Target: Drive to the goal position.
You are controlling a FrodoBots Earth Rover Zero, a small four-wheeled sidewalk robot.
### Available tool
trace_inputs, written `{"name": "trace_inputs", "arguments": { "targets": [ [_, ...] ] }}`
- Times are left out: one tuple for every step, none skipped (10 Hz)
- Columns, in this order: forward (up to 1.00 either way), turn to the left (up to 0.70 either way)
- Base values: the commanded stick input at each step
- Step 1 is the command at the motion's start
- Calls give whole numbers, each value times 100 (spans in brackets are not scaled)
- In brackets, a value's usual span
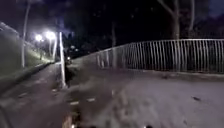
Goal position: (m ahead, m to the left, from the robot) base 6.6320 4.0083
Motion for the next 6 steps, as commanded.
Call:
{"name": "trace_inputs", "arguments": {
  "targets": [
    [70,0],
    [70,0],
    [70,0],
    [70,0],
    [70,0],
    [70,0]
  ]
}}
